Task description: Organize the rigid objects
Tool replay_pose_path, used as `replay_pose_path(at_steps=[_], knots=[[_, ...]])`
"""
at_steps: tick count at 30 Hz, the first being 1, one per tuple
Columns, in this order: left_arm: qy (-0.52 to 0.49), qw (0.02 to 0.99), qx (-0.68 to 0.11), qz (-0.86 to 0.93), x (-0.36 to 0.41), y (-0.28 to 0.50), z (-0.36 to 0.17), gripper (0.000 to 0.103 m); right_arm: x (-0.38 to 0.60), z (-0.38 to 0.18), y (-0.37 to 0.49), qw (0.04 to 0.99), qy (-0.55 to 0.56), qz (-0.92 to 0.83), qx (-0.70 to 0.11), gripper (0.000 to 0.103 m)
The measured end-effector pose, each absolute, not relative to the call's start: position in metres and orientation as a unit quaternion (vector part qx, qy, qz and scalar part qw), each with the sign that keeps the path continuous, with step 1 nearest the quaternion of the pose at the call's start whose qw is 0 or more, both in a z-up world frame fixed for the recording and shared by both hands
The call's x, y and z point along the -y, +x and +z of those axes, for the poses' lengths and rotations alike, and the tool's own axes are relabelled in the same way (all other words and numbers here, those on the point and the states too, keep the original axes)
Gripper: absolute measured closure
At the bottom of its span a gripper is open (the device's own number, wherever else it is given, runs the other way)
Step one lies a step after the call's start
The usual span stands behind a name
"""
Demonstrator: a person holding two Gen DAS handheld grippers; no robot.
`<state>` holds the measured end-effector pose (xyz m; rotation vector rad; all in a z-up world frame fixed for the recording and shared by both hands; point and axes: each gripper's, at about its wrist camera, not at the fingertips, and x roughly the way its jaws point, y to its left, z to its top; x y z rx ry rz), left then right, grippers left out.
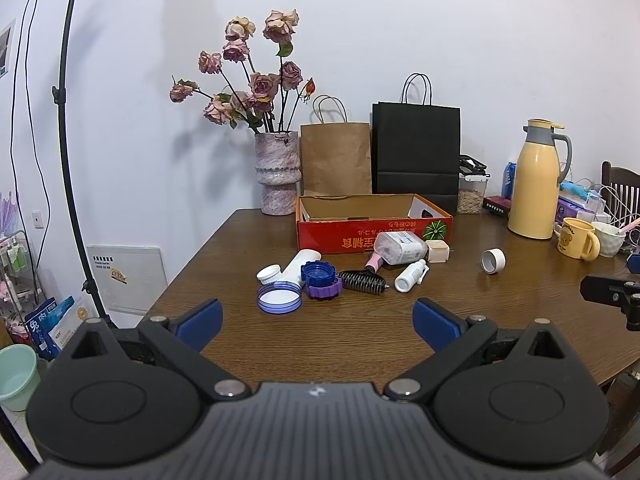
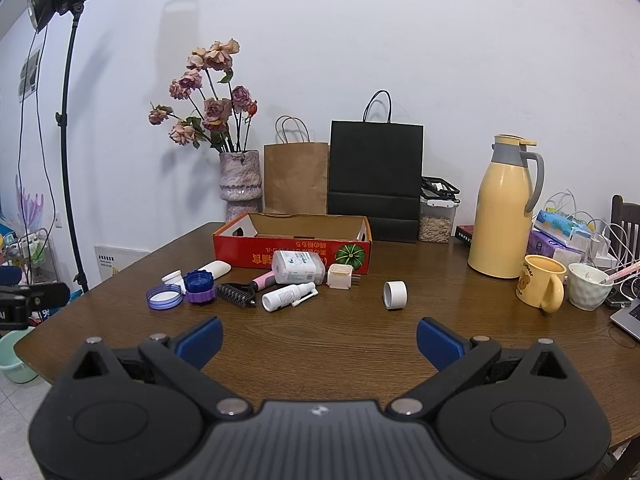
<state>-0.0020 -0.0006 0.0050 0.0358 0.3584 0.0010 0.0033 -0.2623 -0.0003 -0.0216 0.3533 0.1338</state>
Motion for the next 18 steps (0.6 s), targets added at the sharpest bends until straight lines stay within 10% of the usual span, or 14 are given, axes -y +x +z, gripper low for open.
replay_pose_path(at_steps=[18], knots=[[0.017, 0.984, -0.177, -0.001, 0.0008, -0.0035, 0.0070, 0.000, 0.2614, 0.0014, 0.0023, 0.982, -0.011, 0.066, -0.174, 0.000]])
